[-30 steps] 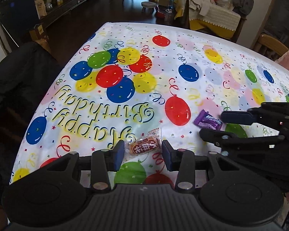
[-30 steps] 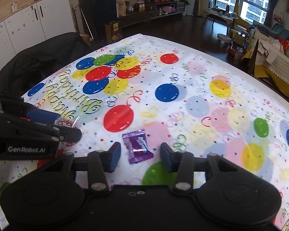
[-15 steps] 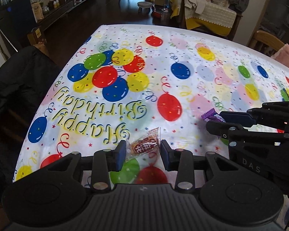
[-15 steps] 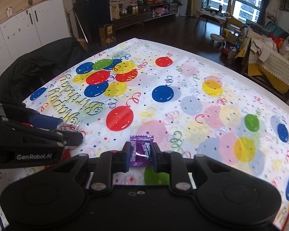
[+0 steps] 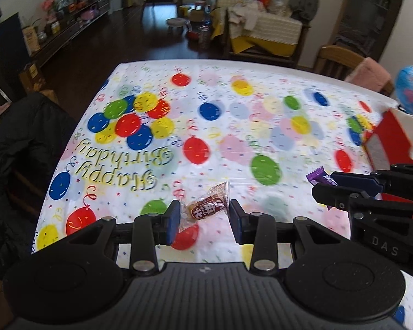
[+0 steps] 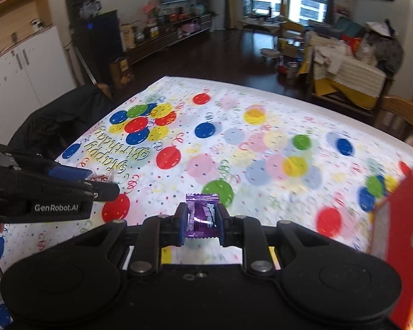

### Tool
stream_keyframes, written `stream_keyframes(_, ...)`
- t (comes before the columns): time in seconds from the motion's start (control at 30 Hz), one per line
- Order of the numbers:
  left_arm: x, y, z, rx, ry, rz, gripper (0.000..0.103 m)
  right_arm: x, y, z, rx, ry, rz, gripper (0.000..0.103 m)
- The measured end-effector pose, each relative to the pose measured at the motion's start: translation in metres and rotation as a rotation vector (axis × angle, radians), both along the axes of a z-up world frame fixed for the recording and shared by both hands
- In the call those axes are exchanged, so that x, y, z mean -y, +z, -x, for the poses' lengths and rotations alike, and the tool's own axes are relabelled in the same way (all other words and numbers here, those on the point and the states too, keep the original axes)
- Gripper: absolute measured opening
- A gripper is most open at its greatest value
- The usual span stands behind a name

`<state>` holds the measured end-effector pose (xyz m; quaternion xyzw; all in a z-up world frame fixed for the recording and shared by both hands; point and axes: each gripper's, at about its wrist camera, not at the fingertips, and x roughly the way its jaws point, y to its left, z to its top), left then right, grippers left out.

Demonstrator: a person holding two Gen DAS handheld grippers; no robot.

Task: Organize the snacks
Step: 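Carry the wrapped candy with the left tool while the right tool carries the purple packet over the box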

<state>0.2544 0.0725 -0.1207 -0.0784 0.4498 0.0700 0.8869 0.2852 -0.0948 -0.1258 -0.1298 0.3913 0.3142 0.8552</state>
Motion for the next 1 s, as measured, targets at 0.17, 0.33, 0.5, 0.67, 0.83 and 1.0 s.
stream_keyframes(0.17,0.020,0.025,0.020,0.045,-0.074,0.002,0.037,0.025,0.028,0.032,0.048,-0.073,-0.010,0.019)
stream_keyframes(0.33,0.042,0.050,0.035,0.096,-0.161,0.014,0.037,0.049,0.053,0.059,0.094,-0.155,-0.022,0.019)
stream_keyframes(0.5,0.072,0.075,0.041,0.144,-0.240,0.011,0.037,0.076,0.074,0.074,0.125,-0.229,-0.025,0.019)
stream_keyframes(0.67,0.105,0.097,0.040,0.183,-0.292,0.013,0.037,0.111,0.090,0.079,0.144,-0.284,-0.045,0.019)
stream_keyframes(0.83,0.147,0.109,0.033,0.203,-0.335,0.003,0.037,0.148,0.100,0.074,0.162,-0.314,-0.054,0.019)
stream_keyframes(1.0,0.191,0.112,0.016,0.199,-0.357,0.004,0.037,0.188,0.105,0.061,0.166,-0.321,-0.059,0.019)
